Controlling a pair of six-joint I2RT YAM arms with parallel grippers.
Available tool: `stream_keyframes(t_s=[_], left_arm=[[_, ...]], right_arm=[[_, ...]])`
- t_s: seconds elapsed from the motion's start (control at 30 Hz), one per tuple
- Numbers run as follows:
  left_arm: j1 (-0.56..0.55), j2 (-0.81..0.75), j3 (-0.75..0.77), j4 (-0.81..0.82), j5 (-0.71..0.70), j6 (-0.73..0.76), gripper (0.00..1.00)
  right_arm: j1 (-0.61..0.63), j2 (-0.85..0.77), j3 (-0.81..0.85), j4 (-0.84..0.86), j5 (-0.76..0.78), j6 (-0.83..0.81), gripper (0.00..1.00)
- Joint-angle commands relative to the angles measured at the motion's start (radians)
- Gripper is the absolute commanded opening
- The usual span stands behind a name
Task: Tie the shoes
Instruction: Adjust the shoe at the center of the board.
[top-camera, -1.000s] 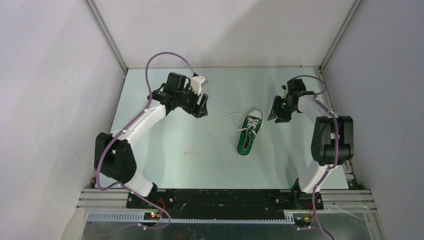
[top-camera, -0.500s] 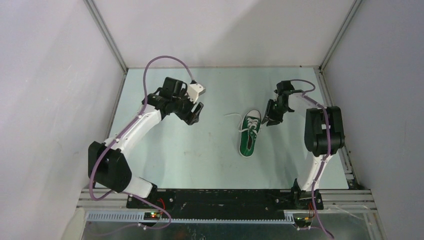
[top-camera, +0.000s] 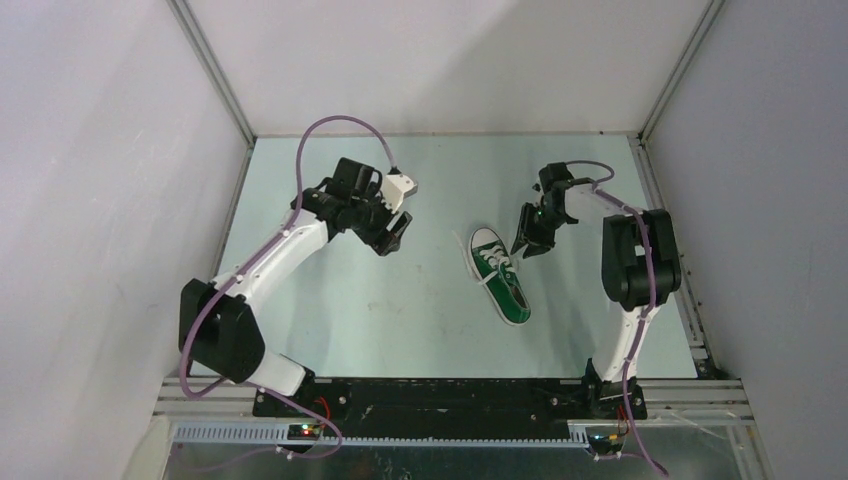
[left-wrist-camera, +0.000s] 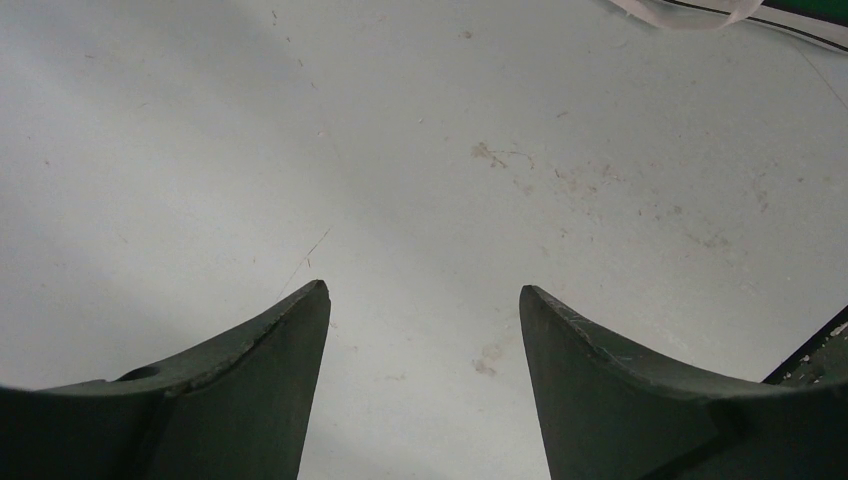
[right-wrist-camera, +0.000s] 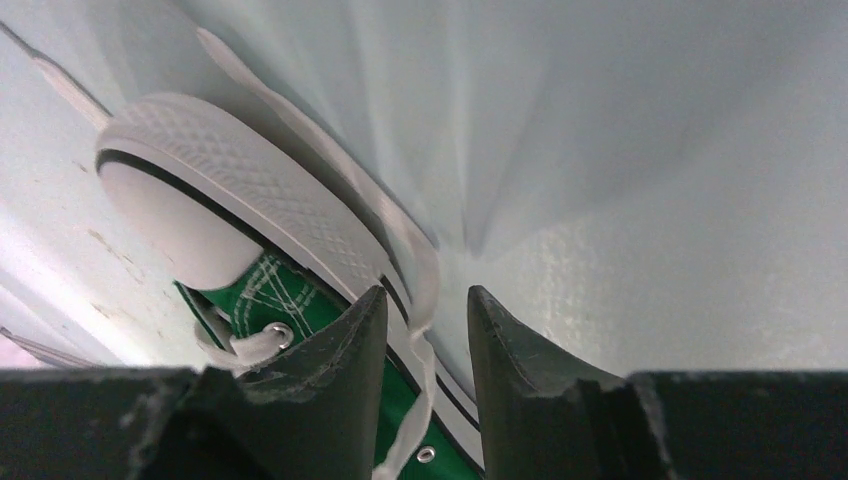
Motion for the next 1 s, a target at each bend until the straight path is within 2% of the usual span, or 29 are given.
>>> stream_keyframes(t_s=[0.0, 0.43, 0.57, 0.63, 0.67, 0.83, 0.97], left_arm=[[-0.004, 0.009, 0.019, 0.009, 0.003, 0.015, 0.77], [-0.004, 0.043, 0.029, 0.011, -0.022, 0.029, 0.77], [-0.004, 0.061, 0.043, 0.011, -0.016, 0.028, 0.77], [-0.004, 0.069, 0.049, 0.012, -0.015, 0.029, 0.77], [-0.004, 0.071, 0.055, 0.012, -0.015, 0.029, 0.77], [-0.004, 0.071, 0.065, 0.024, -0.025, 0.033, 0.77], [-0.004, 0.079, 0.070, 0.028, -0.022, 0.030, 0.77]], right_arm=[[-0.032, -0.024, 0.031, -0.073, -0.019, -0.025, 0.38], [-0.031, 0.035, 0.042, -0.083, -0.170, -0.084, 0.32], [-0.035, 0.036, 0.041, -0.072, -0.170, -0.080, 0.24], [-0.045, 0.030, 0.042, -0.061, -0.174, -0.077, 0.07], [-0.054, 0.017, 0.048, -0.047, -0.194, -0.079, 0.00], [-0.061, -0.122, 0.099, -0.012, -0.302, -0.175, 0.00], [-0.050, -0.239, 0.064, 0.013, -0.360, -0.181, 0.00]])
